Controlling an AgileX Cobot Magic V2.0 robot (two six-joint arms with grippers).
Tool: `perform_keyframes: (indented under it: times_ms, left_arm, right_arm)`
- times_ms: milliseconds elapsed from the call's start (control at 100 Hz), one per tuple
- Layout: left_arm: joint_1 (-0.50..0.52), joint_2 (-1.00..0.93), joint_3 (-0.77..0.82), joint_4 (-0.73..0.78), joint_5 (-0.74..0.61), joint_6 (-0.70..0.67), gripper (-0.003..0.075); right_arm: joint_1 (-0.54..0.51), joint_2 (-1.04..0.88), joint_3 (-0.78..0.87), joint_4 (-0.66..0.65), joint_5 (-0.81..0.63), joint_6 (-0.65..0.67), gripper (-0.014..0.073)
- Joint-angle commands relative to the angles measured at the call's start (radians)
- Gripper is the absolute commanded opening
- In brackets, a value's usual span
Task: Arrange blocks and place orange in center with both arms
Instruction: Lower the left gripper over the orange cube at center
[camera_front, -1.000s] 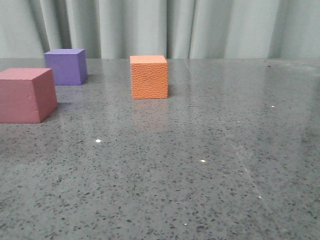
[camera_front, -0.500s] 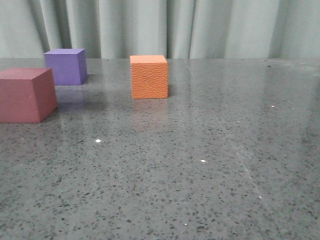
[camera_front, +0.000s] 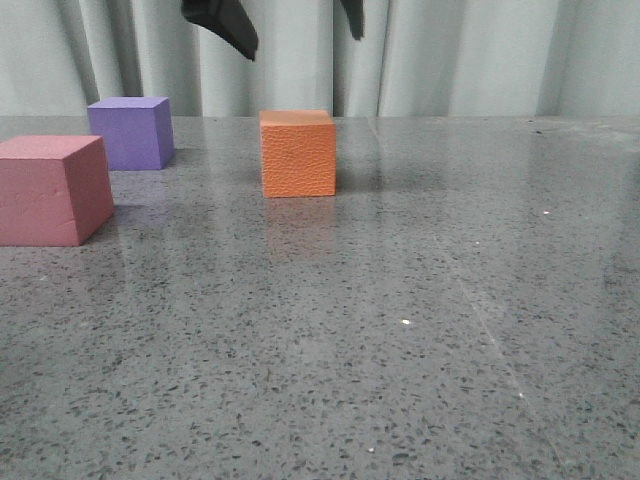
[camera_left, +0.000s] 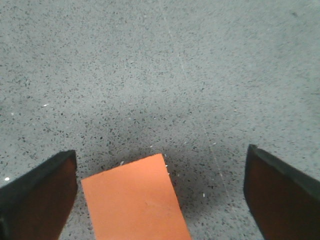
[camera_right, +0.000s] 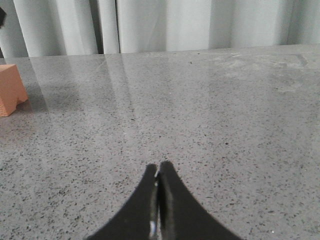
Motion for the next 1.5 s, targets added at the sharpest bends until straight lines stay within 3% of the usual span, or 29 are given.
perform_keyframes:
  times_ms: [0,270,670,1490]
  left_arm:
    - [-0.02,-0.021,-0.079,0.048,0.007,-0.025,0.0629]
    - [-0.022,-0.008,-0.083,0.072,-0.049,-0.025,0.0629]
    - [-0.022,0.015,-0.083,0.139,0.055,-0.155,0.0629]
    - [-0.031,0.12,-0.083,0.065,0.128,-0.17,0.0629]
  right_arm:
    - [-0.004,-0.024,-0.014,0.003,-0.087,-0.007,-0.0068]
    - [-0.004,-0.024,-0.014,0.003,-0.087,-0.007,-0.0068]
    - [-0.004,-0.024,-0.014,0.003,-0.087,-0.007,-0.0068]
    - [-0.004,-0.024,-0.014,0.003,-0.087,-0.007,-0.0068]
